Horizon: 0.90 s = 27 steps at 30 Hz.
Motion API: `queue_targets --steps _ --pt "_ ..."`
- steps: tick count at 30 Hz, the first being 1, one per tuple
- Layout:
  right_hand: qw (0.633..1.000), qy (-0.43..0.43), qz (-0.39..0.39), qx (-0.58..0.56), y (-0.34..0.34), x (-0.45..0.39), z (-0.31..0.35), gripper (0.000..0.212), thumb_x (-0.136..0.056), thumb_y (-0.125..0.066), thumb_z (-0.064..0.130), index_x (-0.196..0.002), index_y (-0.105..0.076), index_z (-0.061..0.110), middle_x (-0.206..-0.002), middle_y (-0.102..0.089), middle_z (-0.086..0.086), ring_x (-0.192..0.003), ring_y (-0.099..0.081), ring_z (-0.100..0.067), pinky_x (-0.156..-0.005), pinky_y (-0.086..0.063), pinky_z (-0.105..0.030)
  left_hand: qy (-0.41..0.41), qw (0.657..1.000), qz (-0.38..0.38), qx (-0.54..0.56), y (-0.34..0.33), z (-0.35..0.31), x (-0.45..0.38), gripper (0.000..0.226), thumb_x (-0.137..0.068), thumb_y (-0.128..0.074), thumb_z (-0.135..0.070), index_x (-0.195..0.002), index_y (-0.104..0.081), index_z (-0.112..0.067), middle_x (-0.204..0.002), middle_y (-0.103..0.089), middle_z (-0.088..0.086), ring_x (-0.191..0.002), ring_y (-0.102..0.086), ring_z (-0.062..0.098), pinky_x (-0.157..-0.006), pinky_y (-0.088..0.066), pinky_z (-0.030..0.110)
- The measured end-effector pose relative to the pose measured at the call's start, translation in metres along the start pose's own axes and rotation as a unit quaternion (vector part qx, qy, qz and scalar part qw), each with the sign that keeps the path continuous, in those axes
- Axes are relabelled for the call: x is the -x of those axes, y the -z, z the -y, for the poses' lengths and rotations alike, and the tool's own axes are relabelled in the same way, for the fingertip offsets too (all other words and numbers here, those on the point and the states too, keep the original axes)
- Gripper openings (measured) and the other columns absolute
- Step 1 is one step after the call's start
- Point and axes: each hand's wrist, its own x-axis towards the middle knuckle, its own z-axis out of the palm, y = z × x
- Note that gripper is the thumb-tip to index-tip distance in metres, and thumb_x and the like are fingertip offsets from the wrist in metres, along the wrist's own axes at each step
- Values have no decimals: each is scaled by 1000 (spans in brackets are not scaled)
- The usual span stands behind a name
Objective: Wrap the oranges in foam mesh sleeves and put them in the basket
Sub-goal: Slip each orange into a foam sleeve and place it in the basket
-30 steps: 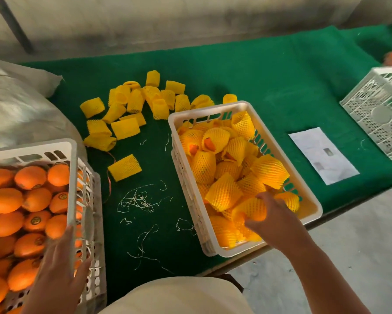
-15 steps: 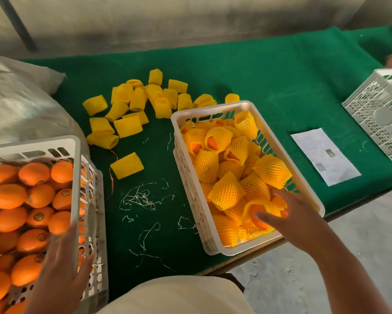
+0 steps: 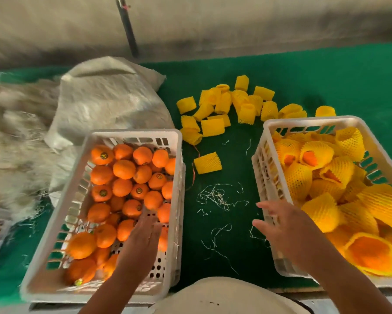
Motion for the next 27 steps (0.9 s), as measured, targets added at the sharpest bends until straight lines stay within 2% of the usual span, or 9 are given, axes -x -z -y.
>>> queue_targets --steps 2,3,6,8,14,17,21,24,27 --pt "999 27 22 30 -13 -11 10 52 -91 -69 54 -139 -59 38 -136 -64 8 -122 -57 -9 -111 -48 -41 34 996 66 -43 8 14 -1 17 -105 -44 -54 -116 -56 -47 -122 -64 -10 -103 -60 9 -85 -46 28" --pt "998 41 32 42 -19 -17 13 53 -91 -68 55 -139 -59 36 -134 -65 10 -117 -59 -7 -110 -48 -35 47 989 118 -79 11 21 0 18 -104 -53 -46 -122 -57 -44 -128 -64 -8 -108 -59 9 -87 -46 27" --pt "993 65 62 71 -36 -30 20 52 -93 -68 54 -140 -59 35 -132 -66 14 -109 -60 0 -98 -45 -17 62 946 262 -178 10 43 -3 53 -96 -68 -48 -144 -54 -32 -148 -54 -6 -127 -55 11 -100 -43 26" --pt "990 70 85 84 -46 -38 23 51 -94 -67 53 -141 -57 35 -131 -65 16 -106 -57 4 -88 -39 -8 71 928 295 -215 4 48 -5 65 -91 -72 -52 -148 -50 -31 -151 -51 -4 -131 -54 16 -103 -42 28" --pt "983 65 144 97 -70 -60 29 51 -97 -65 52 -145 -54 36 -136 -61 16 -115 -57 1 -96 -44 -15 20 950 184 -252 -14 43 -34 74 -85 -79 -44 -144 -39 -21 -138 -51 3 -121 -54 21 -96 -49 33" --pt "982 57 156 95 -79 -72 32 49 -98 -66 50 -143 -56 35 -135 -61 16 -113 -56 0 -98 -46 -18 2 942 198 -270 -27 36 -47 84 -87 -77 -39 -152 -28 -20 -132 -53 5 -114 -57 23 -90 -52 35" --pt "979 41 174 97 -89 -97 37 49 -98 -65 50 -143 -57 33 -137 -60 12 -119 -57 -4 -101 -48 -23 15 950 171 -262 -41 27 -57 62 -92 -70 -25 -142 -33 -23 -117 -56 -1 -94 -57 16 -75 -44 28" --pt "978 23 184 93 -97 -124 40 48 -97 -67 47 -141 -59 30 -141 -59 6 -121 -58 -11 -103 -49 -29 18 952 168 -255 -46 29 -59 69 -93 -68 -22 -146 -24 -22 -105 -53 -4 -78 -53 13 -67 -43 26" --pt "983 -10 175 52 -106 -163 43 51 -97 -69 42 -143 -57 24 -143 -59 1 -118 -60 -14 -96 -51 -27 38 961 182 -204 -44 29 -60 69 -92 -69 -23 -146 -25 -26 -103 -53 -8 -80 -56 9 -68 -45 24"
